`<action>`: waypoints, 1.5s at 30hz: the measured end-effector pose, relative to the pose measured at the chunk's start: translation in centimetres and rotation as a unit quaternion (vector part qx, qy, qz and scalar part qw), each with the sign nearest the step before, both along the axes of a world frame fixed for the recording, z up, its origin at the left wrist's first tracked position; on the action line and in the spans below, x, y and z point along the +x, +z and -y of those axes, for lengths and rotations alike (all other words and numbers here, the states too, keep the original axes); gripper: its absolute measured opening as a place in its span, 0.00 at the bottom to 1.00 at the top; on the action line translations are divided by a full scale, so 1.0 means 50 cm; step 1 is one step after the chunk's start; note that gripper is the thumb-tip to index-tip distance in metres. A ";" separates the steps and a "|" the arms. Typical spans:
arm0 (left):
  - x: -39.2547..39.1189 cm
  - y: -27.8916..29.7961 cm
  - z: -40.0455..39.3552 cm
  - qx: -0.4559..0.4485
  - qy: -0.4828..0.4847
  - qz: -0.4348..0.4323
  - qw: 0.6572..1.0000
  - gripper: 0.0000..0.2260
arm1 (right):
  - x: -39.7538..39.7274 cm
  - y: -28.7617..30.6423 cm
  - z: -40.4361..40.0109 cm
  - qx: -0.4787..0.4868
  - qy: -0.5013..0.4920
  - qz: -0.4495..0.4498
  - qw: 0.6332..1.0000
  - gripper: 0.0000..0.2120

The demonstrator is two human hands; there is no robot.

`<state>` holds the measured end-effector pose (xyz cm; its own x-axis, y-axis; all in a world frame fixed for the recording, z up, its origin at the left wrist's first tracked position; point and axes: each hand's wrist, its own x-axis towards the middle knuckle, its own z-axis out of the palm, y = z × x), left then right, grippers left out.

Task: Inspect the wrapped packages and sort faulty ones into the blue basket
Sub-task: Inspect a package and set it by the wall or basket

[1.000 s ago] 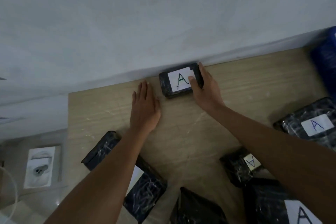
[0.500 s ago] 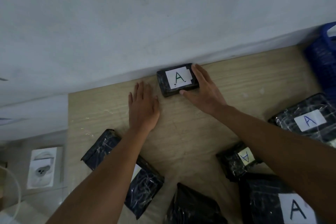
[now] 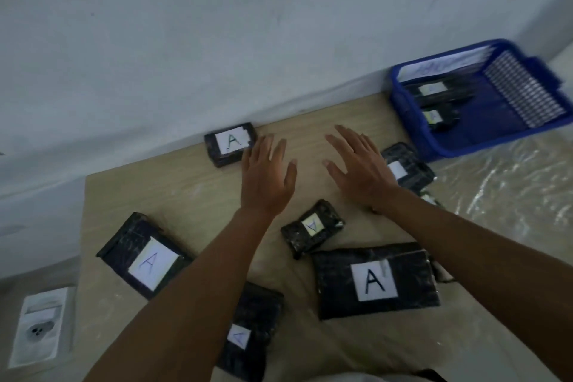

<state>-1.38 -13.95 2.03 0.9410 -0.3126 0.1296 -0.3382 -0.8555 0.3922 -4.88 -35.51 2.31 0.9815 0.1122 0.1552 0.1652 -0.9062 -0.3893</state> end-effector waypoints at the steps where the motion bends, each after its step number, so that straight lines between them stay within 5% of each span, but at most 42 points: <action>1: -0.013 -0.001 0.031 0.004 -0.014 -0.003 1.000 0.24 | -0.020 0.004 0.033 -0.005 -0.002 -0.003 1.000 0.25; 8: -0.062 -0.027 0.221 0.017 -0.074 -0.070 0.995 0.25 | -0.102 -0.005 0.234 -0.022 -0.029 -0.066 0.997 0.25; 18: -0.035 -0.071 0.324 0.074 -0.042 -0.259 0.962 0.35 | 0.023 -0.028 0.314 -0.145 0.149 -0.278 0.938 0.39; 21: -0.021 -0.086 0.321 0.048 -0.038 -0.336 0.940 0.37 | 0.076 -0.029 0.309 -0.181 0.176 -0.344 0.904 0.44; 25: -0.019 -0.095 0.318 -0.052 -0.003 -0.351 0.935 0.26 | 0.106 -0.031 0.310 -0.182 0.170 -0.388 0.887 0.45; 34: -0.040 -0.046 0.288 -0.152 0.000 -0.281 0.948 0.22 | 0.067 -0.009 0.330 -0.020 0.125 -0.303 0.945 0.31; 38: -0.043 0.039 0.238 -0.212 0.000 -0.261 0.942 0.21 | 0.028 0.024 0.327 0.186 0.073 -0.233 0.952 0.26; 40: -0.049 0.089 0.210 -0.305 0.020 -0.277 0.911 0.21 | 0.004 0.050 0.307 0.331 0.002 -0.225 0.916 0.27; 45: -0.084 0.172 0.166 -0.440 0.090 -0.266 0.853 0.16 | -0.051 0.107 0.215 0.603 -0.103 -0.239 0.754 0.24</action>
